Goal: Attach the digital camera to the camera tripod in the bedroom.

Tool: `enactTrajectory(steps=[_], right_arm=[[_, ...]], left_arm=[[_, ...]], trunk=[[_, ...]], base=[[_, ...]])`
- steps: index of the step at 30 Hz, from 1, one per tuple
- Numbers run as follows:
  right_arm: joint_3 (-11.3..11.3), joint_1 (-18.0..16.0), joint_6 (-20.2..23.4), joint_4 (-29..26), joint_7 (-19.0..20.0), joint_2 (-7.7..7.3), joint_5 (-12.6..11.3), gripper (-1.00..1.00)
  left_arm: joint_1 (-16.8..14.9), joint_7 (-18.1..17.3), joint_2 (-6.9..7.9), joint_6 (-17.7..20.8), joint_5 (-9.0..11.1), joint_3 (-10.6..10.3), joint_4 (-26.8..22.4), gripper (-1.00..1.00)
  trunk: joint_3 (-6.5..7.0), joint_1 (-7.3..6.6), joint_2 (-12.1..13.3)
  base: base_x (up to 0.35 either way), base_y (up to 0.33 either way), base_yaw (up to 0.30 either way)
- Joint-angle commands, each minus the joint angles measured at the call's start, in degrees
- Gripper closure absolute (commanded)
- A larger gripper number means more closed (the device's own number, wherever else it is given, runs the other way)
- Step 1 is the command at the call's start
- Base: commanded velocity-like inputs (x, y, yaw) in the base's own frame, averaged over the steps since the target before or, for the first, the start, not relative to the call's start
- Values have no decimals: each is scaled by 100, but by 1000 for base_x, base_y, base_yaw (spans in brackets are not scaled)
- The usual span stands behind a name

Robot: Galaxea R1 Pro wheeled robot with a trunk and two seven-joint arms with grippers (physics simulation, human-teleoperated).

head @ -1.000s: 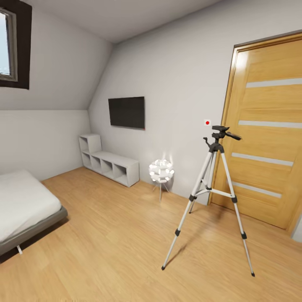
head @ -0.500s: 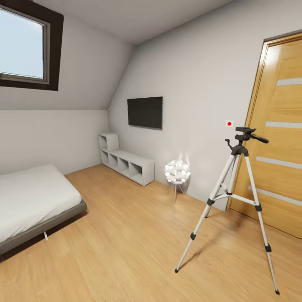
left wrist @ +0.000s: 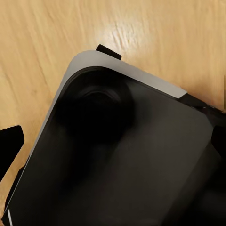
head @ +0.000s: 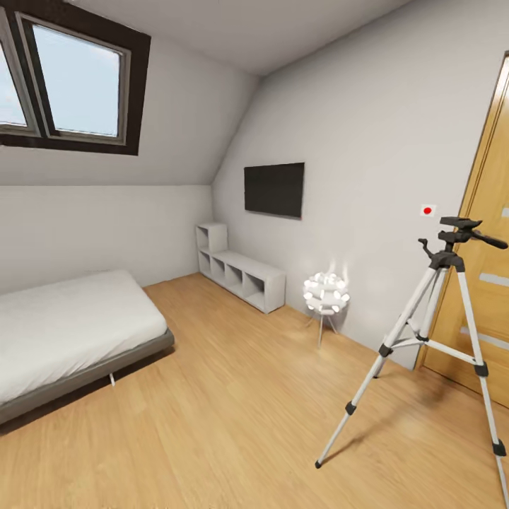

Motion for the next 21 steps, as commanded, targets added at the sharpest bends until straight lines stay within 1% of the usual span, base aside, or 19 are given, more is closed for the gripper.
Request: enactTrajectory(steps=[1, 9, 21], right_arm=[[4, -3, -18, 5, -5, -1, 14, -100], [5, -3, -19, 5, -6, -1, 14, -100], [7, -3, -19, 6, -6, -1, 14, -100]], left_arm=[[2, 5, -3, -10, -2, 26, -8, -100], [3, 5, -1, -10, -3, 24, -9, -100], [3, 5, 2, -10, 2, 17, -9, -100]], trunk=[[-5, 0, -3], [-5, 0, -3], [-5, 0, -3]], base=[[0, -248, 270], [39, -273, 270], [97, -285, 270]])
